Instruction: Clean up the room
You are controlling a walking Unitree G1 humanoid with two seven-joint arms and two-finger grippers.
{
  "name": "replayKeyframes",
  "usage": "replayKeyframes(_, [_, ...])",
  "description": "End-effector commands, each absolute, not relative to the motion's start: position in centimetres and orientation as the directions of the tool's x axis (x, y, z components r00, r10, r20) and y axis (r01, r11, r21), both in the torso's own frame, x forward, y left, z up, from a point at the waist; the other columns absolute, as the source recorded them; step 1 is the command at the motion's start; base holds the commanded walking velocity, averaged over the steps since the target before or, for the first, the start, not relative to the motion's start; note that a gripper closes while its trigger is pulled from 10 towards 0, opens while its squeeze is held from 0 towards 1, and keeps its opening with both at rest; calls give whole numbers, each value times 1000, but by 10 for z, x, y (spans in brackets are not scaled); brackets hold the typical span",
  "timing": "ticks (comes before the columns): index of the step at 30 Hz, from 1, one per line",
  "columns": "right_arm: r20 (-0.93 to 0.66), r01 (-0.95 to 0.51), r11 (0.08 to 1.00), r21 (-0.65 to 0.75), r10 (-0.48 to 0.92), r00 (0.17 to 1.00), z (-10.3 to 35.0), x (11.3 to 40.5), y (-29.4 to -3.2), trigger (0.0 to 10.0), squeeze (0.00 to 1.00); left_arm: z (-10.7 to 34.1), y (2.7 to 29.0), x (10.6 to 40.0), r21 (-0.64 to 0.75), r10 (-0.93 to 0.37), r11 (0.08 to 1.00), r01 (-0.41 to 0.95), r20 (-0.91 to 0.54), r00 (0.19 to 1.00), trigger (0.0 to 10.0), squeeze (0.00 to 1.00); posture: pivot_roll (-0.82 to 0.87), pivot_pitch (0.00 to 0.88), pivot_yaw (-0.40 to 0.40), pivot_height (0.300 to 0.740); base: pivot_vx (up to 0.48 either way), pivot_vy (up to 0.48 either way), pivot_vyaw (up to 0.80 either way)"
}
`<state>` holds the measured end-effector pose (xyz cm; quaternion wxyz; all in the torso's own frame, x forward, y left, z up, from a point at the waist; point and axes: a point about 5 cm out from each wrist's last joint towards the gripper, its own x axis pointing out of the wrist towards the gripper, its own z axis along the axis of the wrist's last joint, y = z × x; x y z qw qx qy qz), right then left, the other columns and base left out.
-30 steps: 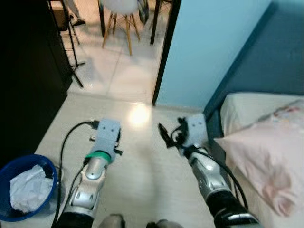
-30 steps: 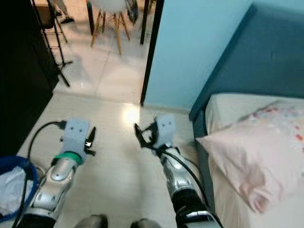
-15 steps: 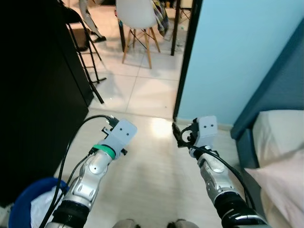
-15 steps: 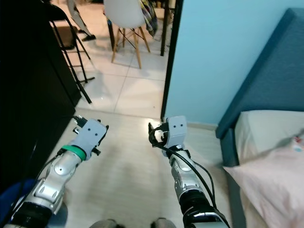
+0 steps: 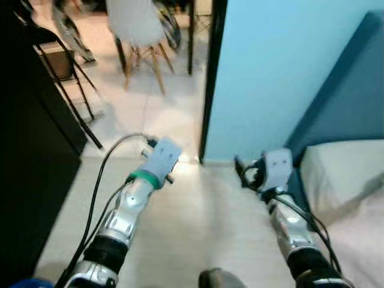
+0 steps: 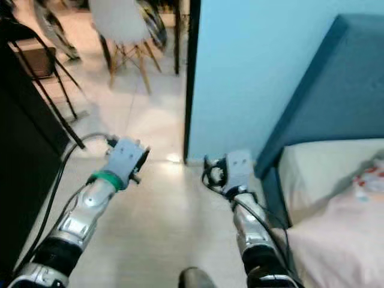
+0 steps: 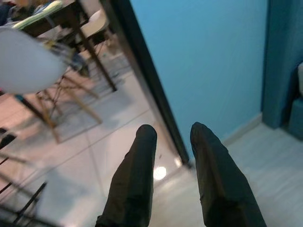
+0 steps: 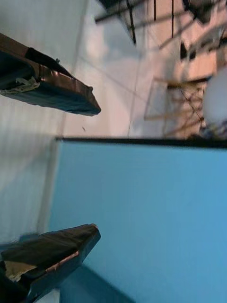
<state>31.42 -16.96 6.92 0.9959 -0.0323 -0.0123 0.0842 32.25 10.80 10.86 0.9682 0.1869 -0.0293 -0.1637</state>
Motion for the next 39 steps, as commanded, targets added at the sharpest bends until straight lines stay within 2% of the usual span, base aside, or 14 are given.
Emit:
replayKeyframes(1, [-5,-171,982,-76,171,985,63,311,-165,10000,0,102,113,322,342,-314,889,305,-29,949,10000,0,-62,0,59,740,480,0,-781])
replayKeyframes(7, [-1,-116,986,-118,116,993,66,312,-172,10000,0,102,110,323,316,-326,895,316,-23,945,10000,0,-71,0,58,740,480,0,-781])
replayKeyframes(15, [4,22,993,-119,-22,1000,68,309,-201,10000,0,105,102,327,302,-357,889,343,-10,934,10000,0,-95,0,62,740,480,0,-788])
replayKeyframes(32, [28,50,990,-134,-47,999,75,313,-205,10000,0,107,87,324,268,-446,863,428,8,895,10000,0,-92,0,50,740,480,0,-788])
replayKeyframes(39, [28,48,989,-139,-45,999,76,313,-205,10000,0,107,77,319,232,-508,838,493,8,861,10000,0,-90,0,46,740,0,0,-788])
